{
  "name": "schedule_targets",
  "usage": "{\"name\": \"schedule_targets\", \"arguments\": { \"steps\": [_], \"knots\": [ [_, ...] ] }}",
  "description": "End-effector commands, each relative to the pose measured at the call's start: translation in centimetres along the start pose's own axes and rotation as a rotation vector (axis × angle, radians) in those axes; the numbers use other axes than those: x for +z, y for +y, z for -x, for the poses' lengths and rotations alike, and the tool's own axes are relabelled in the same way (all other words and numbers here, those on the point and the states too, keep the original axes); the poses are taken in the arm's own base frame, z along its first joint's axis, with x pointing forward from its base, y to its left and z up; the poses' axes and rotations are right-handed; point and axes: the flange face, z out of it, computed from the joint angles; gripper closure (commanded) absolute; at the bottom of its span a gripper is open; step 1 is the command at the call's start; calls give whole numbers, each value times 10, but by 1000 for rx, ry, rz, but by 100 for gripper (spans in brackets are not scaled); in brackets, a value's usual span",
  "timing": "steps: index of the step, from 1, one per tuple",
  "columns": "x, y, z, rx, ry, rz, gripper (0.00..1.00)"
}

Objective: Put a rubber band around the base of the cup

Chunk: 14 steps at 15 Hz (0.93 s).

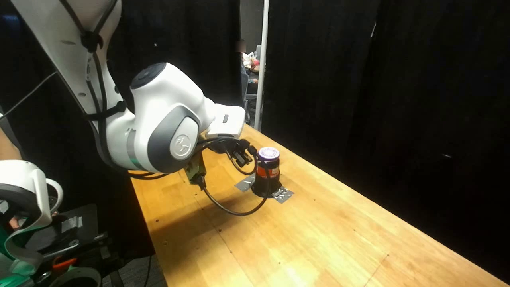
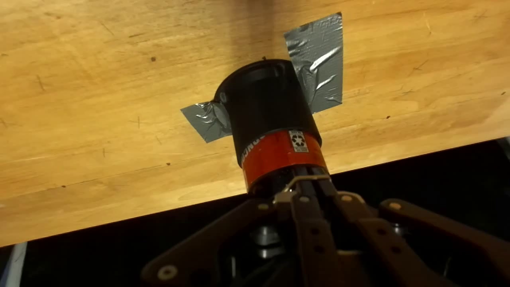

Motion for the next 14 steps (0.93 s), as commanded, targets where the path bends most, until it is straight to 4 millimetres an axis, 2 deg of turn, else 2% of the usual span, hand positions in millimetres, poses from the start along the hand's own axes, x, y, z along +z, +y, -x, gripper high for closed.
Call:
{"name": "schedule_targets", "arguments": {
  "steps": [1, 3, 7, 14],
  "knots": [
    [-12, 4, 14, 21, 79, -44, 93],
    [-16, 8, 18, 53, 146, -38, 93],
    [-18, 3, 31, 77, 219, -59, 91],
    [-17, 2, 46, 90, 298, -86, 93]
  ]
}}
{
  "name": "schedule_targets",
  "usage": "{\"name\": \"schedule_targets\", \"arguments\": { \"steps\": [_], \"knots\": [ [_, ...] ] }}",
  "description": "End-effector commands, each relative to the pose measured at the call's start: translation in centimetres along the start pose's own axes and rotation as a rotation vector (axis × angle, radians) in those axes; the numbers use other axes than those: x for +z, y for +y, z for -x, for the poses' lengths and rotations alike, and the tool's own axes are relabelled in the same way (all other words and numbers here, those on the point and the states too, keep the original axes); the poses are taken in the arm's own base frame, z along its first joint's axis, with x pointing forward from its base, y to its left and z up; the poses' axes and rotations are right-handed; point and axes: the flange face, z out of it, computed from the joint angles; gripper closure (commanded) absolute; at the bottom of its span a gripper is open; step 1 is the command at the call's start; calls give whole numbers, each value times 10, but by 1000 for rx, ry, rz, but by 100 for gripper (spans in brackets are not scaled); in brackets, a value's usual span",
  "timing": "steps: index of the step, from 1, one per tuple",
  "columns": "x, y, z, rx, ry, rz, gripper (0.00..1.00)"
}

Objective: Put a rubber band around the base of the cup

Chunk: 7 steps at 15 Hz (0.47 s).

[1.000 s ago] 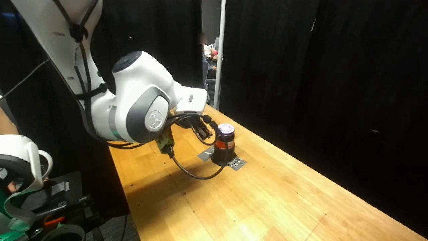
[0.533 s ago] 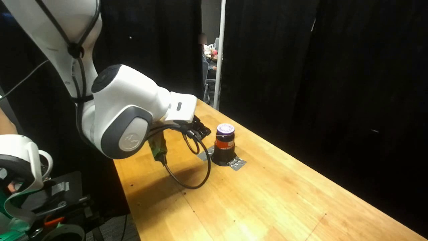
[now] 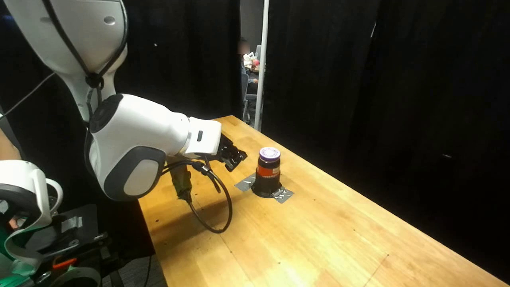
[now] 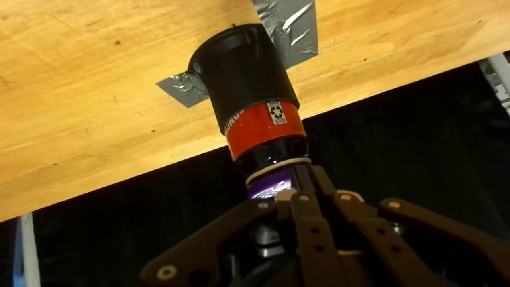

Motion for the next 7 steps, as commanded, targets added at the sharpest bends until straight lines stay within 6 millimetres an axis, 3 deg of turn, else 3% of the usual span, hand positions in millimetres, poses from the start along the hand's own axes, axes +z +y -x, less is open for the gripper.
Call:
{"name": "schedule_targets", "arguments": {
  "steps": [1, 2, 3, 4, 7],
  "knots": [
    [-5, 0, 5, -5, 42, -9, 89],
    [-4, 0, 7, 5, 20, -16, 65],
    [0, 1, 7, 5, 3, -8, 64],
    [1, 1, 8, 9, -4, -8, 87],
    [2, 2, 10, 14, -9, -6, 64]
  ]
}}
